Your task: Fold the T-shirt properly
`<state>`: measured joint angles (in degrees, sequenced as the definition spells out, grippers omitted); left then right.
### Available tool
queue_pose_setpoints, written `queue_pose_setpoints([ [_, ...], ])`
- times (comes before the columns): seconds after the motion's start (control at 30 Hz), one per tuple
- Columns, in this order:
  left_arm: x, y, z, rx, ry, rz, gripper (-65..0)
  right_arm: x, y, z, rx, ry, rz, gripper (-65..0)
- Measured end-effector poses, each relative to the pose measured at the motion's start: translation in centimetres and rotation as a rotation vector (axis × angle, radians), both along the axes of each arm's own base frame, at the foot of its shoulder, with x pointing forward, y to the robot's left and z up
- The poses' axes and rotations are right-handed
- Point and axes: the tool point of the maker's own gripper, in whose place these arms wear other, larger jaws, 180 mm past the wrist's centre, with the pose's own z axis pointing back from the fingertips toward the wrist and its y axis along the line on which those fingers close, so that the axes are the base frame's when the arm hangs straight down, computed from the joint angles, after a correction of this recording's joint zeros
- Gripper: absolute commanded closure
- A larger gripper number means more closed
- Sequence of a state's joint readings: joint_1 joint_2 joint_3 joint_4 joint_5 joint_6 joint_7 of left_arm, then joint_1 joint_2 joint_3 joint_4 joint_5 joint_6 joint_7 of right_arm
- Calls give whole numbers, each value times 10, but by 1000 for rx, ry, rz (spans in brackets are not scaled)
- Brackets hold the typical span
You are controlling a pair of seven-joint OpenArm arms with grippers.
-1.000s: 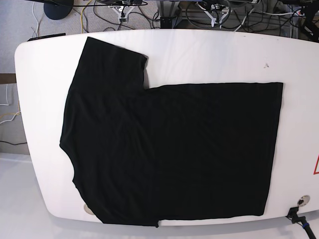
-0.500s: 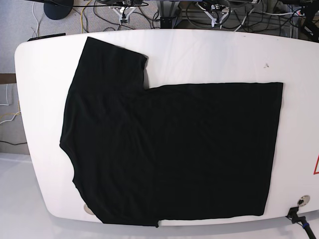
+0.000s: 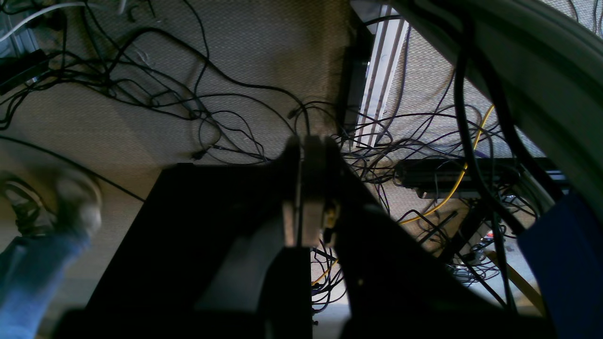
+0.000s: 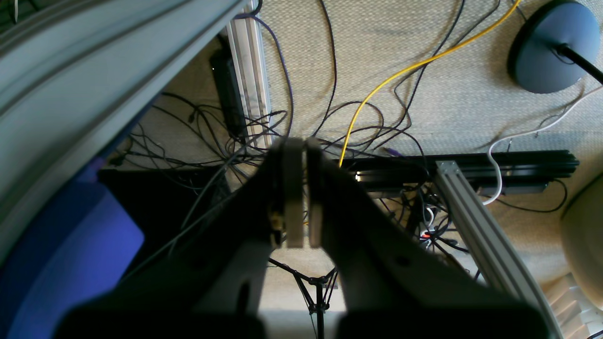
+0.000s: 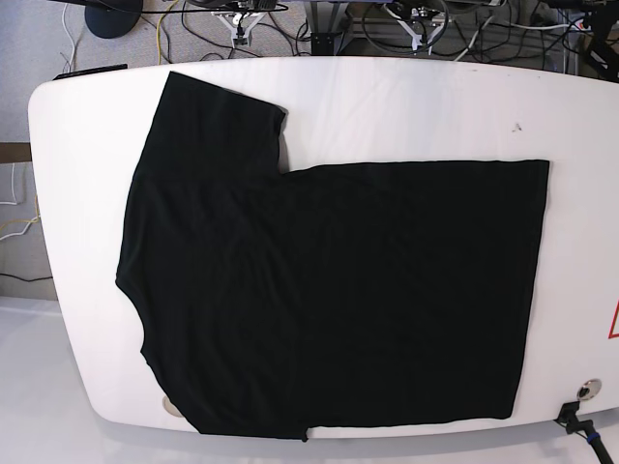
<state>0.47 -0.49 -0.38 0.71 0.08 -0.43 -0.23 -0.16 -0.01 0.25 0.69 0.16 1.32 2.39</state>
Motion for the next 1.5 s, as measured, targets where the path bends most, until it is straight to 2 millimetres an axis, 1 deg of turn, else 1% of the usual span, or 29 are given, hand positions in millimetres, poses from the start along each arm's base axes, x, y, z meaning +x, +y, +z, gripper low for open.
queue_pose_setpoints([
  [0.1,1,0,0,0,-4,-3,0,2,1,0,3,-12,-1,-2],
  [0.3,-4,1,0,1,12,-2,0,1,2,0,6,-6,-5,-4],
  [0.5,-3,6,0,14,9,-1,0,1,2,0,6,-5,-2,-3],
  [0.97,-3,5,0,13,10,-3,-7,0,2,0,6,-2,-2,-4],
  [1.03,-3,6,0,14,8,1,0,1,2,0,6,-4,-2,-5],
  [1.1,-3,5,0,15,4,-3,0,2,4,0,13,-17,1,-4],
  [1.13,-8,5,0,13,21,-8,0,2,4,0,13,-14,1,-4],
  [1.5,-9,6,0,17,23,-13,0,-1,6,0,27,-6,1,-5],
])
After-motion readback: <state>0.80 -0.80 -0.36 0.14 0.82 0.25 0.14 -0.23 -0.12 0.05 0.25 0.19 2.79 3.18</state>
